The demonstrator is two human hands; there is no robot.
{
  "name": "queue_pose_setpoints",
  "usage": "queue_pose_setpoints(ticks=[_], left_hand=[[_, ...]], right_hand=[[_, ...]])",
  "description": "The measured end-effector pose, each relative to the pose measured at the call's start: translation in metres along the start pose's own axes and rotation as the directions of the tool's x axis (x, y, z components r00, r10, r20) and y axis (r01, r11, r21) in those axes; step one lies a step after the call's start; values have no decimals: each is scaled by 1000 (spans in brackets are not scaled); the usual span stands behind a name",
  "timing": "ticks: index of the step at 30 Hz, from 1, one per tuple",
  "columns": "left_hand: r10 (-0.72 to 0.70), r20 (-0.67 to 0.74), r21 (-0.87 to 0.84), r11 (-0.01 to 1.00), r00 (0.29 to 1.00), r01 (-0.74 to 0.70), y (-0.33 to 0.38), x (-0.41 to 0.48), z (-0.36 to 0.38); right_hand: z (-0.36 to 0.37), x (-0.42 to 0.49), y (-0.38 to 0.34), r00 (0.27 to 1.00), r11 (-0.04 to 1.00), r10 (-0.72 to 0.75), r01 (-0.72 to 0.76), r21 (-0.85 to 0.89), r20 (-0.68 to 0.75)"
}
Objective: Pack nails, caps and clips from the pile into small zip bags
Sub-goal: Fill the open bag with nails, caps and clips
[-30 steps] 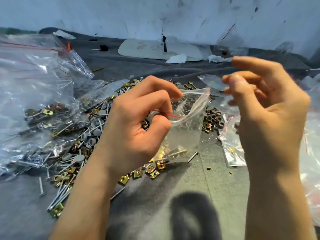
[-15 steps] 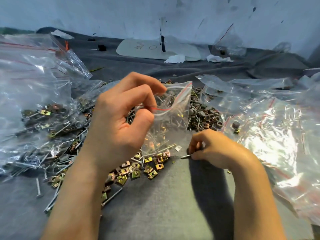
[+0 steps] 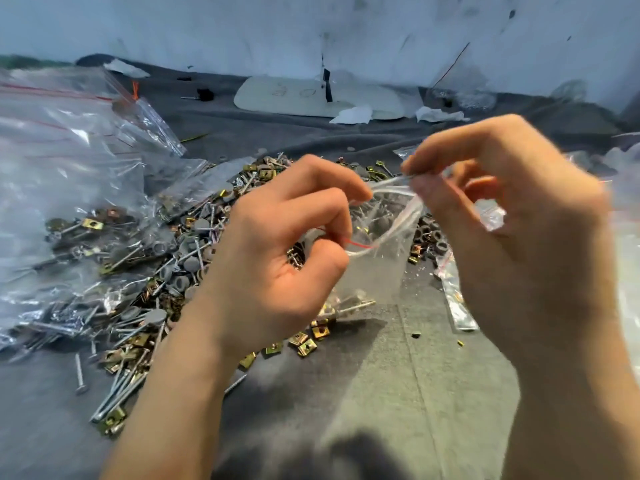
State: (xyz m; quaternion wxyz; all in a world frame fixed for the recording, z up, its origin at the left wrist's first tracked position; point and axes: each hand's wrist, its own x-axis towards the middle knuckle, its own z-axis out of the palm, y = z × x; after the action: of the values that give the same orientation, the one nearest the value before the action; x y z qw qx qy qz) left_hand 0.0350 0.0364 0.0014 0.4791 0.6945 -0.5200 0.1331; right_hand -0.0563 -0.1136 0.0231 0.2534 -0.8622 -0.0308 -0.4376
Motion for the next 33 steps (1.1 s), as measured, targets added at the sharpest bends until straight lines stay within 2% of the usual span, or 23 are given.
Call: queue_pose_setpoints(ticks=[3,5,7,9,12,14,16,18,19,22,25,29,33], left_hand=[[17,13,9,1000,1000,-17,1,0,2],[20,8,5,1000,1000,-20,1,0,2],[21,-4,4,1000,1000,-21,0,0,1],[11,-32,13,1000,999,-11,0,0,0],[-58,-120,29,998,991,62,-3,0,-4],[-97,-223,63,992,970,114,-7,-1,-10],[-70,-335,161,978,940,130,-12,-2,-17],[-33,-400,229,964,916,135,-17,-3,-22],[-26,-412,241,961,911,137,-19,-4,-23],[-21,-413,254,957,911,137,-22,-4,-22],[-26,-402,252,958,915,138,-24,-5,-22],[-57,-398,215,964,916,154,-25,-6,-23],[-93,-386,136,978,918,157,-24,-6,-24]], right_hand=[[1,-2,-2,990,996,-8,20,-90,141],[-1,-2,-2,985,997,-4,16,-72,171],[-1,-1,-3,990,1000,8,-11,20,138],[1,-1,-3,996,985,71,-77,157,45],[6,0,3,959,924,281,-259,282,-37],[11,-2,12,904,887,422,-428,173,69],[18,-6,19,785,846,518,-530,-64,339],[31,-9,16,646,840,528,-491,-231,551],[40,-11,11,613,851,512,-459,-257,601],[73,-18,-5,578,880,453,-411,-237,679],[103,-30,-15,572,904,424,-320,-285,702],[119,-36,-20,605,925,375,-191,-329,702],[111,-33,-20,654,964,262,-140,-227,709]])
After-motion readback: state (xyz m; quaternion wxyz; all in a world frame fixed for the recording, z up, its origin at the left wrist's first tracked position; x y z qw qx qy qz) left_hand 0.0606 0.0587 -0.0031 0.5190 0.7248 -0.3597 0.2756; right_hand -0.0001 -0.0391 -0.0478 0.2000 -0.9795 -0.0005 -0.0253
